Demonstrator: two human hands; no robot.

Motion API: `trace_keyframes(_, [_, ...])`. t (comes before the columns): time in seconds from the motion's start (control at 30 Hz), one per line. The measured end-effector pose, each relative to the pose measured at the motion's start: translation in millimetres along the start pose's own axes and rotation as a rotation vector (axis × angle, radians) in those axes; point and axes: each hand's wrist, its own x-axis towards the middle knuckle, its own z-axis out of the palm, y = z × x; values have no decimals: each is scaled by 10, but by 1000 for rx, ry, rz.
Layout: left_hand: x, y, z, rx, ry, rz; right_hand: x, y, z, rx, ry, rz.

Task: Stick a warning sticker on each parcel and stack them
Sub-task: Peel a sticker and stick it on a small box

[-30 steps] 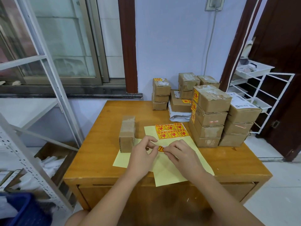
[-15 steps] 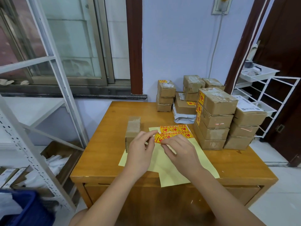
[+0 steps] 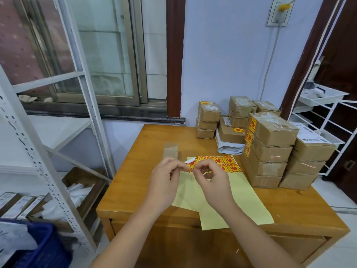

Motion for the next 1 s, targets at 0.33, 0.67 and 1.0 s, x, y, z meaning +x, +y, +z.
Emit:
trace_keyframes(0.33, [57,-63,-233,144,-11,-12,135,-109,235,147,-135,84])
trace_keyframes(0.67, [311,-243,-439,168,-65,-64,447,-181,402,113,-190,88])
trace_keyframes(1.0, [704,-372,-491,304,-135,-36,905,-164,524,-54,-278,94])
